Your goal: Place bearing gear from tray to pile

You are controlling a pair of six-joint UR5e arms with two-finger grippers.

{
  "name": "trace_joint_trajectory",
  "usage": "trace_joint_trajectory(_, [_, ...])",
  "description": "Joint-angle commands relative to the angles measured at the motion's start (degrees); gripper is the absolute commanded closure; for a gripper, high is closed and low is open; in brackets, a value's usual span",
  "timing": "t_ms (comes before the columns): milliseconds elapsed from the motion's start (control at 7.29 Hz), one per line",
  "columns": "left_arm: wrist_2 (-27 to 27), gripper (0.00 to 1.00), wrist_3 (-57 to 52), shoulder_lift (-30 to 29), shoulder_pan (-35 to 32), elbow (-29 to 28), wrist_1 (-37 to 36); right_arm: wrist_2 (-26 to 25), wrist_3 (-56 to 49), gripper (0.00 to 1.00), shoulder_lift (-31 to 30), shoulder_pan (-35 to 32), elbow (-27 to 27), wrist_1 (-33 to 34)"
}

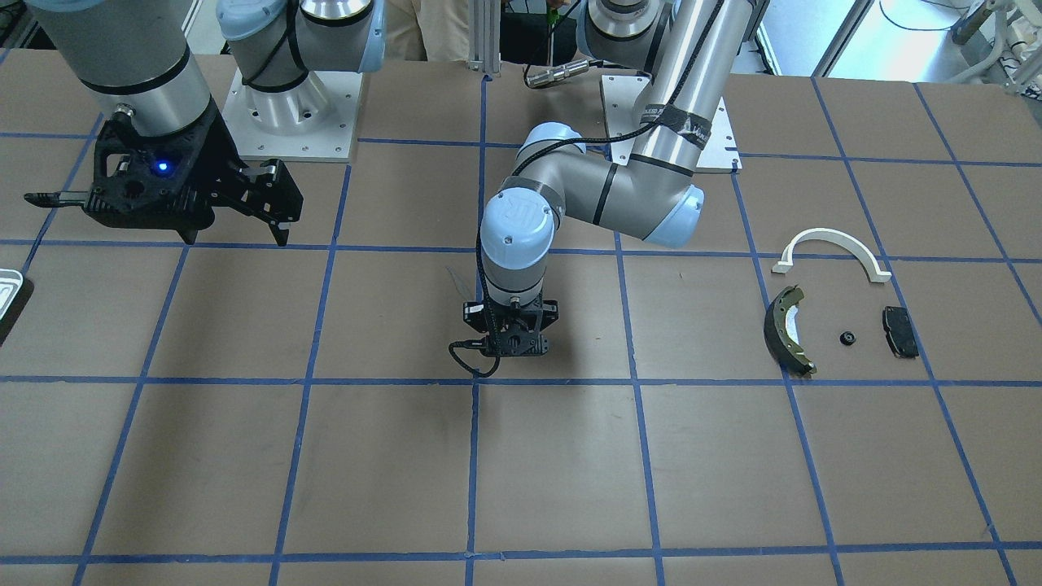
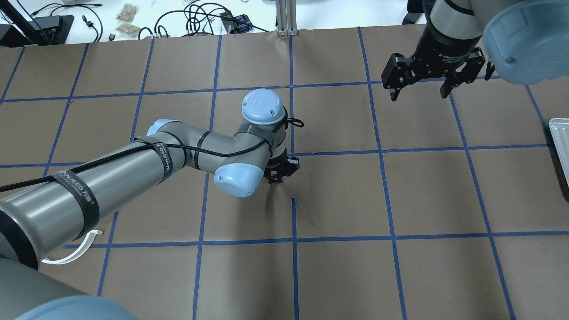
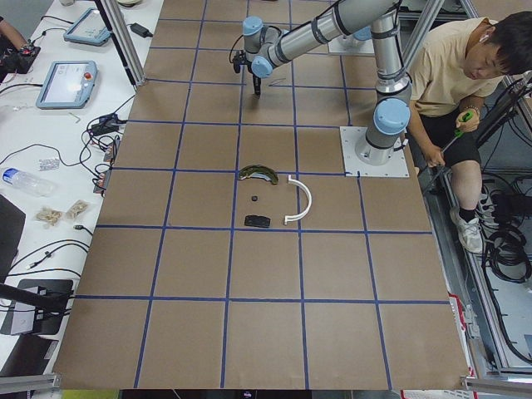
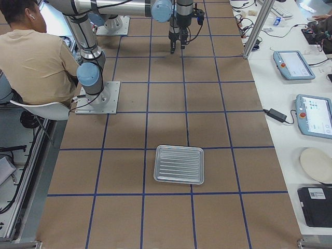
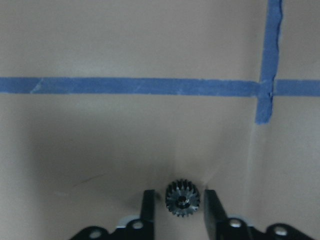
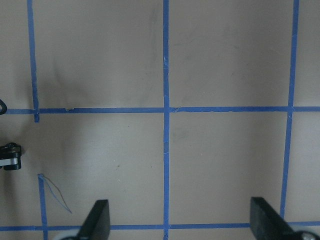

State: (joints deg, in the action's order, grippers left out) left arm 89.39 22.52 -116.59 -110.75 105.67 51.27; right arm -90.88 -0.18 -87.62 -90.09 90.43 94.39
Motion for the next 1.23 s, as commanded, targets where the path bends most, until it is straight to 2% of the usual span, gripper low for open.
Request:
trace_joint_trajectory(0, [-0.18,1.0,-0.19,1.18,0.36,-0.28,-0.11,0.0,0.0,0.0,0.0,0.0,0.0,0.0])
trace_joint_trajectory(274, [-0.01,1.0,-0.37,4.25,3.77,-2.82,2.77,0.0,0.0,0.0,0.0,0.0,0.0,0.0])
trace_joint_trajectory(411, [0.0,1.0,-3.33,6.97,7.36,-4.83,11.14,-0.43,0.0,0.0,0.0,0.0,-0.08,-0.09])
trace_joint_trajectory(549, [0.26,1.0,-9.62,9.87,11.66,-9.38,22.88,-0.18,0.0,0.0,0.0,0.09,-0.08,-0.09])
trace_joint_trajectory(686, [1.56,1.0,-14.99,11.11,16.92,-14.3,34.31,0.0,0.0,0.0,0.0,0.09,-0.08,-0.18])
trace_joint_trajectory(823, [4.62,1.0,-24.53,12.0,23.5,-16.44,41.91,0.09,0.0,0.0,0.0,0.09,-0.08,-0.09])
trace_joint_trajectory(1097, [9.81,1.0,-37.06,13.58,33.63,-14.45,42.34,0.09,0.0,0.0,0.0,0.0,-0.08,-0.18])
